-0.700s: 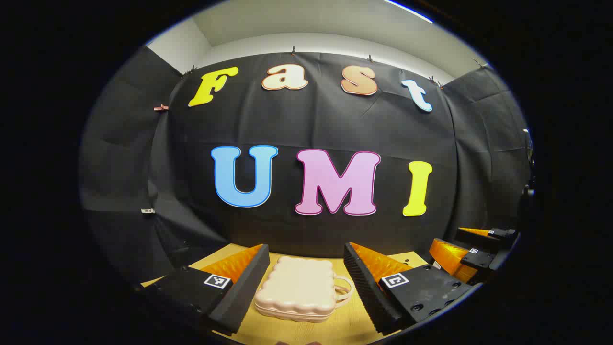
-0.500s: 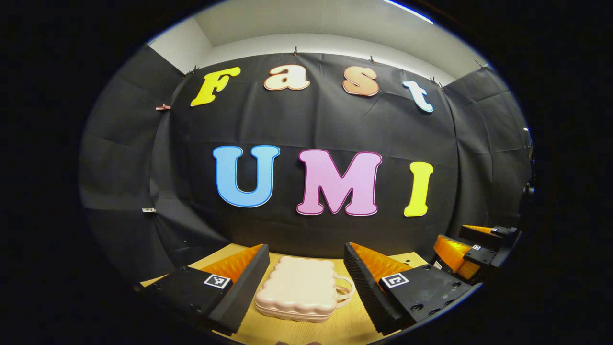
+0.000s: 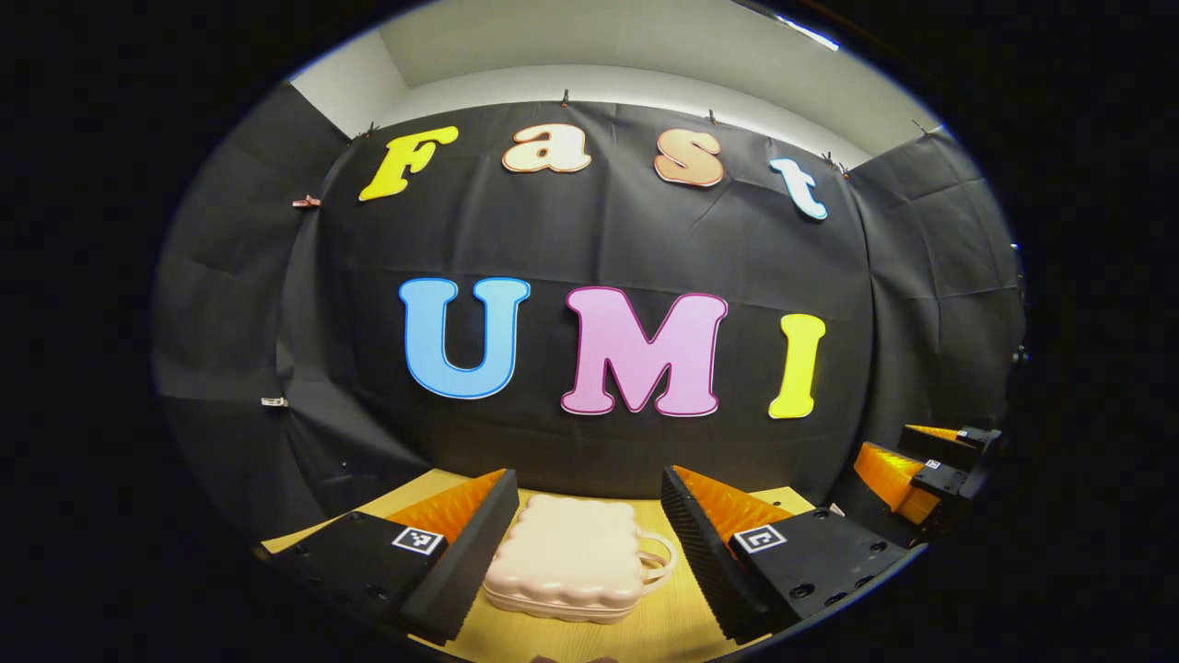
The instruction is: First open the suitcase, pack the skin care products into it, and then close the suitcase.
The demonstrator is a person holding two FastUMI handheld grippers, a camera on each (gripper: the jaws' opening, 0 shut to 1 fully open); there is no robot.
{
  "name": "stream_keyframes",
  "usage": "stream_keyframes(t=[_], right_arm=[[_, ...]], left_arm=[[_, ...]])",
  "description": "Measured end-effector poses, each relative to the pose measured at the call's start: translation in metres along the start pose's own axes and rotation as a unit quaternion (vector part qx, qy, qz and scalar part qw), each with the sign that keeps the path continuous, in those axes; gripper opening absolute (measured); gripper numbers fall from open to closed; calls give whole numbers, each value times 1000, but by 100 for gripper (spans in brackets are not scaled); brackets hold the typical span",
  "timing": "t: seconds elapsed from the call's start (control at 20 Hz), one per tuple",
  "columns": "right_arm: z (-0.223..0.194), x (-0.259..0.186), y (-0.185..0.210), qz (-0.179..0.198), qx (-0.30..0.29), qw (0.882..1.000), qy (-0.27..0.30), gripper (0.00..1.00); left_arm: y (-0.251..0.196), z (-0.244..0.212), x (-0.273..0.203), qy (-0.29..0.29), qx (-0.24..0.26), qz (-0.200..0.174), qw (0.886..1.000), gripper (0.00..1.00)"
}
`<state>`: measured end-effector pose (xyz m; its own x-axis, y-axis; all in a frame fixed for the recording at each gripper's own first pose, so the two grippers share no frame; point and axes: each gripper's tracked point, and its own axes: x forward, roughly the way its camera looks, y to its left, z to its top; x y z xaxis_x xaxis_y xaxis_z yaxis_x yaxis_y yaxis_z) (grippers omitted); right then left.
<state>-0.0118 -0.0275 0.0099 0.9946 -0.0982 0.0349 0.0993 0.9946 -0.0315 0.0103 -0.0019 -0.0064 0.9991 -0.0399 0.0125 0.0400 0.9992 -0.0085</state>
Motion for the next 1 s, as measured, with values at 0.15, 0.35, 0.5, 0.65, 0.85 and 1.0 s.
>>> stream_keyframes(t=[0.15,0.35,0.5,0.65,0.85,1.0], right_arm=[[2,-3,-5,-7,-1,1000,-3,97],[0,-6,-12,-17,1,1000,0,97],[-3,-8,-18,-25,4,1000,6,97],[-6,-7,-31,-38,3,999,10,97],[-6,-8,-48,-57,-4,998,11,97],[-9,-7,-58,-66,1,998,14,97]], left_arm=[[-6,-3,2,5,3,-11,1000,98],[-17,-7,8,14,4,-25,1000,98],[-22,-11,15,18,7,-31,999,98],[-32,-20,25,27,6,-43,999,98],[-58,-39,55,47,9,-74,996,98],[-83,-64,86,71,15,-101,992,99]])
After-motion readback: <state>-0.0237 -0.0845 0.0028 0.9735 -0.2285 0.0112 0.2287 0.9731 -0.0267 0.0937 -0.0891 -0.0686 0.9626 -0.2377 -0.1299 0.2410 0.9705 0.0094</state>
